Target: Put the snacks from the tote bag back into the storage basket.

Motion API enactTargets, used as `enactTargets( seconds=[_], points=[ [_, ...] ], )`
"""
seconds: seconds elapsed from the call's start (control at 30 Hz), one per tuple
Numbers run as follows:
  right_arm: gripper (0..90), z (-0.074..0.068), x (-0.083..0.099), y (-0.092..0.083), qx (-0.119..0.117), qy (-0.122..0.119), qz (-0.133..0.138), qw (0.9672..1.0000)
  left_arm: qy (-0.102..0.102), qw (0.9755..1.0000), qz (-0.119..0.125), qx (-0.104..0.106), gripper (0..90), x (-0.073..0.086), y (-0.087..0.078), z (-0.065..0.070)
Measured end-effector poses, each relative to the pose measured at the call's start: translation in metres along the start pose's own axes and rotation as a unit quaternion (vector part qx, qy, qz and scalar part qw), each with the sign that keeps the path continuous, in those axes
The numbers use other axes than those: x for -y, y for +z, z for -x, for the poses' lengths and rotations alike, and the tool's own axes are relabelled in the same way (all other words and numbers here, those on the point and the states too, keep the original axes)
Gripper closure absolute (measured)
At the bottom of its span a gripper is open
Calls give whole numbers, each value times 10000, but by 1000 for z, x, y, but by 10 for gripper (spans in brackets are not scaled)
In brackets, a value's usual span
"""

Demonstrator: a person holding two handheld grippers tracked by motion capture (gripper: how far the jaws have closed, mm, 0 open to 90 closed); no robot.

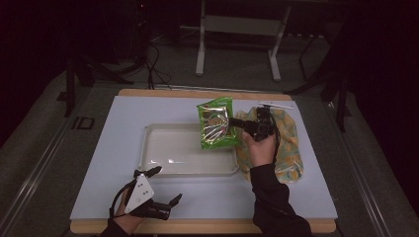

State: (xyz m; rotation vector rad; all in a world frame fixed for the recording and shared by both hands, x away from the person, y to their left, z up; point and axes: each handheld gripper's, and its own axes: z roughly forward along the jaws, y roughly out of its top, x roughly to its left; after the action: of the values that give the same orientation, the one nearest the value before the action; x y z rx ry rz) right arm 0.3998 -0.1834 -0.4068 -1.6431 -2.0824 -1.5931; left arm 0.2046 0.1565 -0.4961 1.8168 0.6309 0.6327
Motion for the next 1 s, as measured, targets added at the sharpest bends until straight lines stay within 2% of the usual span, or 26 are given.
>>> enactTargets(
  seconds=[0.4, 0.63, 1.0],
  points=[
    [888, 14, 24, 19, -56, 330, -78, 9994, 10, 10000, -3, 18, 2, 0, 1, 0],
    [888, 17, 34, 27, -25, 387, -185, 9991, 18, 10000, -11, 20, 2, 0, 1, 0],
    [888, 24, 61, 37, -89, 571, -162, 9982, 34, 10000, 2, 18, 2, 0, 0, 0]
  ],
)
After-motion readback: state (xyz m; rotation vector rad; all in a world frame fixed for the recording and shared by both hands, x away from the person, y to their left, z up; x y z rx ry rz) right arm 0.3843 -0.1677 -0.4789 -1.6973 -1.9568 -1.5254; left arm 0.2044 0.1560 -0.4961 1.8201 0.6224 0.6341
